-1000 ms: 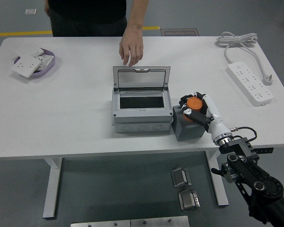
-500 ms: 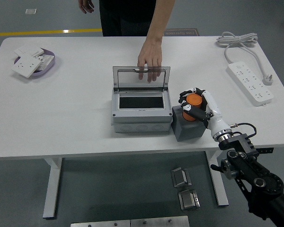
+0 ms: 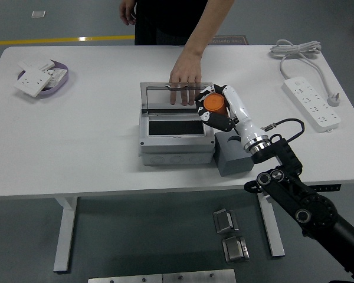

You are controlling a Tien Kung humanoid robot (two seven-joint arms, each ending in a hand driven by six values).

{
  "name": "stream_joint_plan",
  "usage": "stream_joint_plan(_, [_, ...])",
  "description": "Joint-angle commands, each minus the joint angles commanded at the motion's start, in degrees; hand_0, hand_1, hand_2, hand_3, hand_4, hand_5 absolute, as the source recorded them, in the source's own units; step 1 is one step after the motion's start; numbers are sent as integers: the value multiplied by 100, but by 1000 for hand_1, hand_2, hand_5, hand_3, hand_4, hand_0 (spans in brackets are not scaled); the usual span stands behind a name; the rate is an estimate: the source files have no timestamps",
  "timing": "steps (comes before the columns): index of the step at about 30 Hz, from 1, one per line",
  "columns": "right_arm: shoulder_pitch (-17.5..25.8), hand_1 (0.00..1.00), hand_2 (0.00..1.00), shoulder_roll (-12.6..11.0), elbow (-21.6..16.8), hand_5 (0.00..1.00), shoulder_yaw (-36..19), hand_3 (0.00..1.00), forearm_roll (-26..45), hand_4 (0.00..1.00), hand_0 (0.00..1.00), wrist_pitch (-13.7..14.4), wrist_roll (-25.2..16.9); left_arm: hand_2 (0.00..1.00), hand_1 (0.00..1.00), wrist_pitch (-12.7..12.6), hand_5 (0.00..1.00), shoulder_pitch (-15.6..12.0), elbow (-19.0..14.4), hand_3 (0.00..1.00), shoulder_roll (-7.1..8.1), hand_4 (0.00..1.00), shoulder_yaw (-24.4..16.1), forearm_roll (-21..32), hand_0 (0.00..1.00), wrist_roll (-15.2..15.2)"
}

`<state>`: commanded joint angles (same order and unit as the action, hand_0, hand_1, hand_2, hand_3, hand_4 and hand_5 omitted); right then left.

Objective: Pick up the cylinder from the cube,place it in the box,flap close box

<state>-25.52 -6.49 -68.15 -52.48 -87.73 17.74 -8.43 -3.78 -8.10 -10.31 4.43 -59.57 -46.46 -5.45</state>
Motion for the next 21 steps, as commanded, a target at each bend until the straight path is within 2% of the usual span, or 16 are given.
stream_joint_plan(4, [-333, 253, 294, 206, 267, 2, 447, 239, -835, 2, 136, 26, 386, 603, 623, 3, 163, 9, 0, 617, 2, 665, -24, -23, 572, -2])
stream_joint_plan(5, [-409, 253, 294, 246, 340, 2, 566, 239, -1030, 2, 136, 9, 467, 603, 623, 6, 163, 10, 0, 617, 4, 665, -26, -29, 572, -3])
stream_joint_plan(6, [-503, 235, 295, 287, 435, 2, 687, 252, -1252, 2, 95, -18, 553, 602, 623, 7, 169, 10, 0, 616, 7, 667, -39, -42, 572, -6])
stream_joint_plan(10, [-800, 235, 295, 401, 735, 2, 1063, 252, -1986, 2, 95, -109, 771, 602, 623, 7, 169, 5, 0, 616, 22, 667, -58, -66, 572, -18])
stream_joint_plan(16, [-1256, 227, 297, 499, 1199, 2, 1421, 257, -2848, 2, 81, -273, 907, 602, 623, 3, 171, 0, 0, 616, 49, 666, -71, -87, 572, -33])
stream_joint_plan(21, [-1539, 237, 299, 560, 1516, 2, 1533, 265, -3194, 2, 92, -541, 982, 603, 623, 2, 172, 4, 0, 617, 66, 665, -76, -100, 572, -33])
